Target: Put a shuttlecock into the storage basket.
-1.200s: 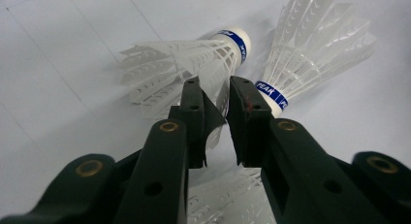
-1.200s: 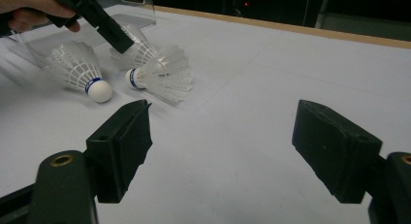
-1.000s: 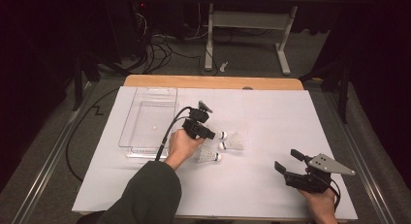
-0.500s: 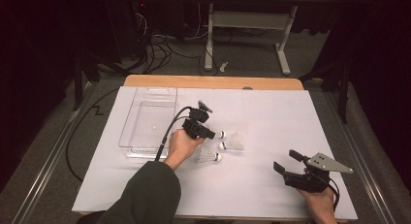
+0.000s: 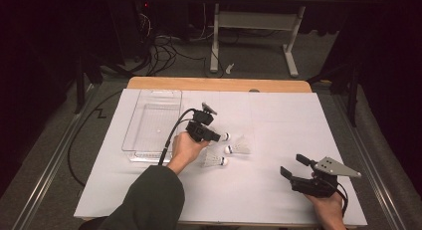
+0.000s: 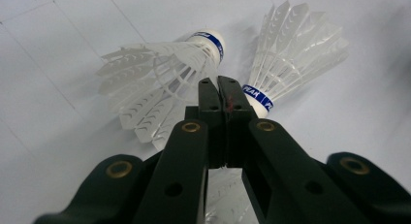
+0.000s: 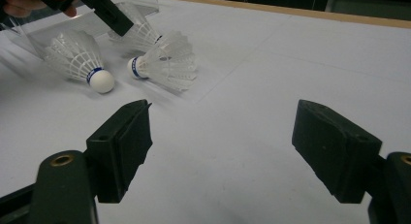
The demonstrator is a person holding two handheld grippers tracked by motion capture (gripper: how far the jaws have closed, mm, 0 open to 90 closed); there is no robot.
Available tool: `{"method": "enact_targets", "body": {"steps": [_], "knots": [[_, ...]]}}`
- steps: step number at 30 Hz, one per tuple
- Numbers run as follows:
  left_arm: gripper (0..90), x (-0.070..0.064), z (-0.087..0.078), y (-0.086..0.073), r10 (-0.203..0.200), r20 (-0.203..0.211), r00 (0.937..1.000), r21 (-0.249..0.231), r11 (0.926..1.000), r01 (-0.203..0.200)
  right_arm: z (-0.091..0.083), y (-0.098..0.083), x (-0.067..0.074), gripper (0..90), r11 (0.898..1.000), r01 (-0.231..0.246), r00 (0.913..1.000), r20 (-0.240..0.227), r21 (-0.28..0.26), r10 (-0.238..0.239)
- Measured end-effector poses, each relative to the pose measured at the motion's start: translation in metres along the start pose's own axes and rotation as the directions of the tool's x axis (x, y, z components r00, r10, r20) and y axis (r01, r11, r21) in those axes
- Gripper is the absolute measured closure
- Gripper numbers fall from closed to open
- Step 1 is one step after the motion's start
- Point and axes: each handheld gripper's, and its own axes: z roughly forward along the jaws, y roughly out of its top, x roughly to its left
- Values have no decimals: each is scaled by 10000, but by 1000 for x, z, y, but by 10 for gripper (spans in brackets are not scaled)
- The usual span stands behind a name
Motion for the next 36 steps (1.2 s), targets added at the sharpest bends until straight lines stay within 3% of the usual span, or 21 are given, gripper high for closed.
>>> {"method": "enact_targets", "body": {"steps": [18,36], "knots": [[896,0,-23,-3,140,48,9999,-480,9987,-138,0,0,0,224,10000,11,10000,-6,-4,-11],[897,-1,-34,-4,257,-6,9997,-703,9972,-256,0,0,0,224,10000,4,10000,-19,-14,-4]]}}
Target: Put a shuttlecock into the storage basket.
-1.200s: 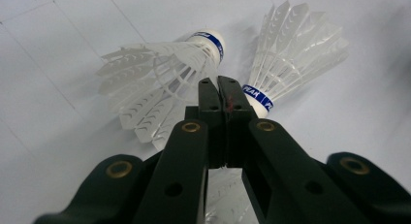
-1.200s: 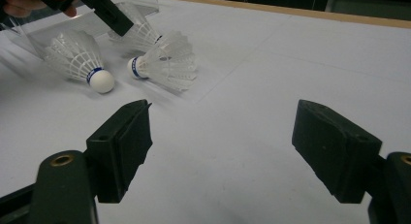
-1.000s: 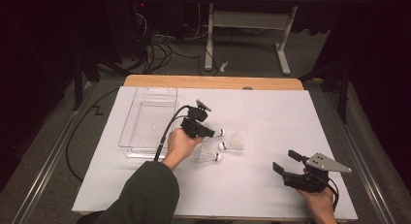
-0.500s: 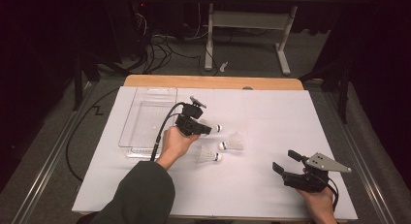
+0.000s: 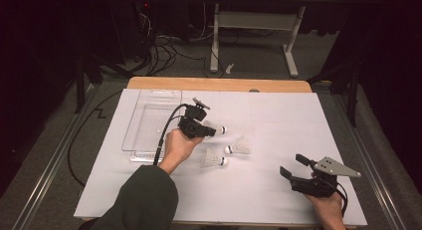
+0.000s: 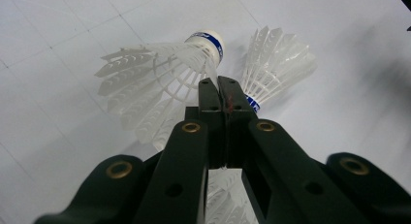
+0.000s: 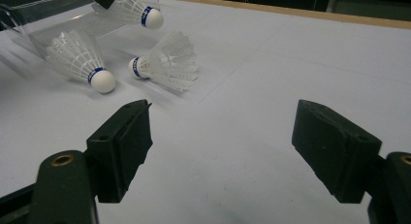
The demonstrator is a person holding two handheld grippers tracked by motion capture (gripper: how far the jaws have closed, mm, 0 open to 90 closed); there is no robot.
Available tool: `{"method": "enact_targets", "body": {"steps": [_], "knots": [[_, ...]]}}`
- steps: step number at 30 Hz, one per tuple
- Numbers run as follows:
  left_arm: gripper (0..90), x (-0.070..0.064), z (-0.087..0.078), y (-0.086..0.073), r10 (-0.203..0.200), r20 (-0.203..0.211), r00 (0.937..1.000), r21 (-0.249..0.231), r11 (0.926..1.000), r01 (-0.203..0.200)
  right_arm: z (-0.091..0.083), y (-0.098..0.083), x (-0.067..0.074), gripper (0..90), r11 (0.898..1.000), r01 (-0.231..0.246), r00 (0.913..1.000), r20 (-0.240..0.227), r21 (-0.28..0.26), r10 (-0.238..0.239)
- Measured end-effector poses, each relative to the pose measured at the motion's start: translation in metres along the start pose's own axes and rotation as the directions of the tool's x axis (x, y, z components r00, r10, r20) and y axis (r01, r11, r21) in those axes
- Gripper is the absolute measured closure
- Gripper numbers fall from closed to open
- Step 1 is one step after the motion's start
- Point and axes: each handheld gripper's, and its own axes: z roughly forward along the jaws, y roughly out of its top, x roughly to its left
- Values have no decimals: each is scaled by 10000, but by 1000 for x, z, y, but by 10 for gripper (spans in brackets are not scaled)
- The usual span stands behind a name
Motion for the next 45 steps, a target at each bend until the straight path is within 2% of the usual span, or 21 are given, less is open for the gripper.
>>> {"method": "enact_targets", "body": {"steps": [21,27,45], "knots": [[897,-3,-15,0,124,-69,9999,-277,9995,-126,0,0,0,224,10000,-24,10000,-11,-18,24],[897,-4,-20,-2,324,-225,9992,-122,9994,-327,-1,0,0,224,10000,-21,10000,-4,-29,21],[896,-2,-36,-7,351,-340,9988,-396,9986,-364,-1,0,0,224,10000,-13,10000,-18,-34,13]]}}
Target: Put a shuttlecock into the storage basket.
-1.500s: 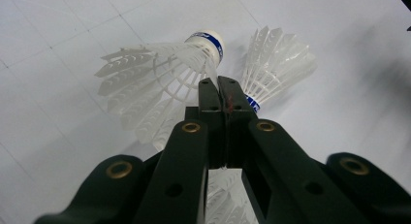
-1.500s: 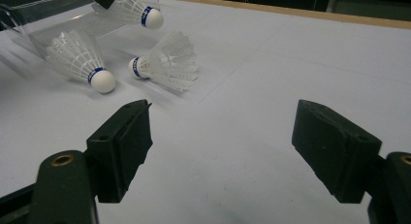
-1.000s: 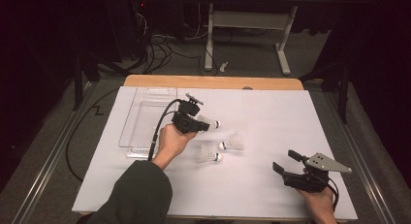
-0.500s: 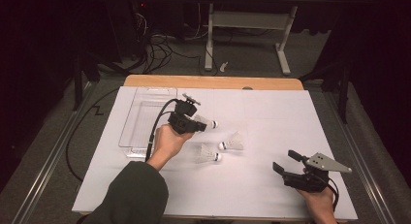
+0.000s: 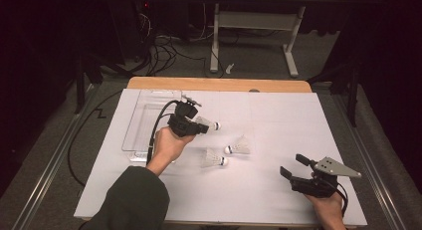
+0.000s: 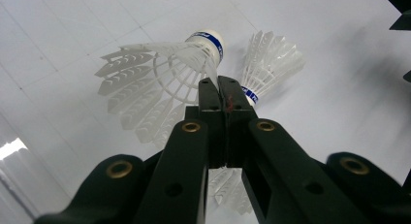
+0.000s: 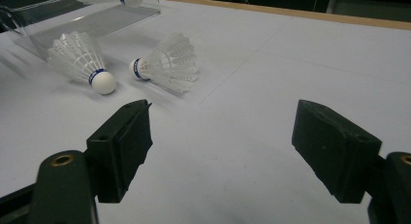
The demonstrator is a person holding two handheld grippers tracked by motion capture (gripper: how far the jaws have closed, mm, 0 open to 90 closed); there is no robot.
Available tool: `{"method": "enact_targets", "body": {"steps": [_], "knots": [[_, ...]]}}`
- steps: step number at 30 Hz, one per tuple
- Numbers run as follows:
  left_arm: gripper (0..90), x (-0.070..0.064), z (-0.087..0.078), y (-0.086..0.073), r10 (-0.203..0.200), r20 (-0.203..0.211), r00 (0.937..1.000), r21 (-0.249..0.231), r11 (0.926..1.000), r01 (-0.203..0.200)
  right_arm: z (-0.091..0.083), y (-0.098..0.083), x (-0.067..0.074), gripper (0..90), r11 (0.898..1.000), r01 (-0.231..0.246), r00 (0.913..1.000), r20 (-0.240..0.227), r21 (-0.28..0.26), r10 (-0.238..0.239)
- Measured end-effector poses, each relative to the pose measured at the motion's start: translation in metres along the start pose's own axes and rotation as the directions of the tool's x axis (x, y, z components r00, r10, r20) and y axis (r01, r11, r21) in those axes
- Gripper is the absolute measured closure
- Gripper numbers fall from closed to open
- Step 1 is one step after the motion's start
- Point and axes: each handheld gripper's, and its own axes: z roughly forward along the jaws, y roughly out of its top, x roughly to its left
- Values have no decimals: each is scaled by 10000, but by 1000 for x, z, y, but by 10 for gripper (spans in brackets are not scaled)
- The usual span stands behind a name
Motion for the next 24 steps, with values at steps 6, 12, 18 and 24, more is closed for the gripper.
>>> {"method": "enact_targets", "body": {"steps": [6,12,18,24], "knots": [[896,1,-5,-2,15,-60,10000,-36,10000,-15,0,0,0,224,10000,-12,10000,-3,-3,12],[896,2,-8,-3,-8,-68,10000,-96,10000,7,0,0,0,224,10000,-17,10000,-5,-11,17],[896,3,-13,-4,-25,-157,9999,-223,9998,22,0,0,0,224,10000,-13,10000,-12,-12,13],[896,4,-18,-6,-34,-217,9998,-312,9995,27,0,0,0,224,10000,-5,10000,-14,-14,5]]}}
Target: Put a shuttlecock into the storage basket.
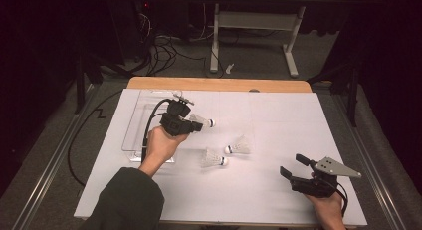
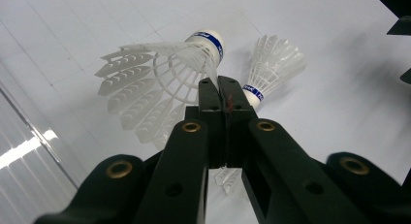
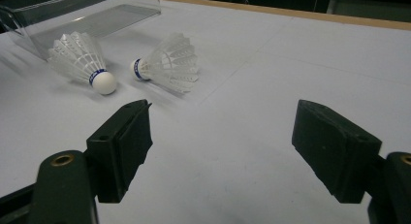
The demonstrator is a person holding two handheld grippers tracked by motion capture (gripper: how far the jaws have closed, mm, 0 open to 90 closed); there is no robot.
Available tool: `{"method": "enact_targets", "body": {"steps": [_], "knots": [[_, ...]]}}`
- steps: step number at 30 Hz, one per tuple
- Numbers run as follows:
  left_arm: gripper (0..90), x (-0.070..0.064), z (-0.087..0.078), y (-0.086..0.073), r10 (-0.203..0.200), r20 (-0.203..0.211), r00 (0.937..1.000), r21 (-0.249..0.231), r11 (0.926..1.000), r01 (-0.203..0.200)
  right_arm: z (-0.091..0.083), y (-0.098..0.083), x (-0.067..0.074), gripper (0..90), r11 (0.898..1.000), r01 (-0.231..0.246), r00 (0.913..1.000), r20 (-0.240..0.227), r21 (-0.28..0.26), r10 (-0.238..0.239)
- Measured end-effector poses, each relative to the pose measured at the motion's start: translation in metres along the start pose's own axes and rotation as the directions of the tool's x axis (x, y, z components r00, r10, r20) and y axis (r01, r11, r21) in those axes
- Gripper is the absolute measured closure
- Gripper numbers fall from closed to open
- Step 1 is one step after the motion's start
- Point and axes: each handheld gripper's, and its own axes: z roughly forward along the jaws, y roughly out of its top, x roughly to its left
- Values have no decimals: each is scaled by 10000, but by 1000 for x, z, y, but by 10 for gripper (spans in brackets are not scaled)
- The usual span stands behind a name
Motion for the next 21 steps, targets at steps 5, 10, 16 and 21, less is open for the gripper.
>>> {"method": "enact_targets", "body": {"steps": [5,10,16,21], "knots": [[896,2,-3,-1,-41,-39,10000,-4,10000,41,0,0,0,224,10000,-6,10000,0,-4,6],[896,4,-7,-3,-24,-77,10000,-22,10000,24,0,0,0,224,10000,7,10000,-1,-14,-7],[896,5,-11,-4,-42,-123,9999,-104,9999,41,0,0,0,224,10000,-8,10000,1,-26,8],[896,7,-17,-6,-81,-222,9997,-143,9999,78,0,0,0,224,10000,-14,10000,2,-26,14]]}}
